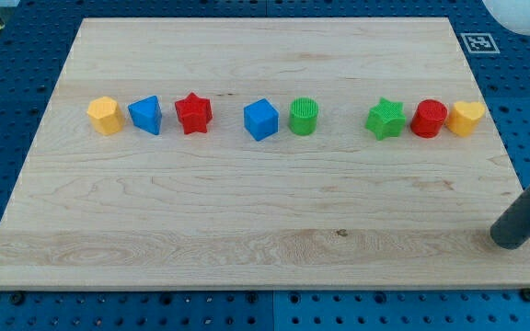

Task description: Move the green star to the bottom right

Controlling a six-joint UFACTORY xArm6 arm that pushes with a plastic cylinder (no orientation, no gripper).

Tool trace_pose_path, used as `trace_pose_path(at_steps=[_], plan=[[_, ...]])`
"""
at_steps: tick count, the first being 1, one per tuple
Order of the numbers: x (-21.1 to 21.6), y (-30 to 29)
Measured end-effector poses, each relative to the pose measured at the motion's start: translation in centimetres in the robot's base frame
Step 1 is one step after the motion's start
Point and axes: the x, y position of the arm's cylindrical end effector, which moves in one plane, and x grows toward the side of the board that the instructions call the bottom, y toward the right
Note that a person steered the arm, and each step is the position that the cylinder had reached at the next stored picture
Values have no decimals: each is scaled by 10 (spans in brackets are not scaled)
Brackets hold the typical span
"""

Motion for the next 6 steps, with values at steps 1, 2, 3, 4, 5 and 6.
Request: trace_pose_path(at_steps=[1,2,3,4,5,6], plan=[[-2,0],[-51,-27],[-73,-54],[-76,-56],[-108,-84],[-119,-93]])
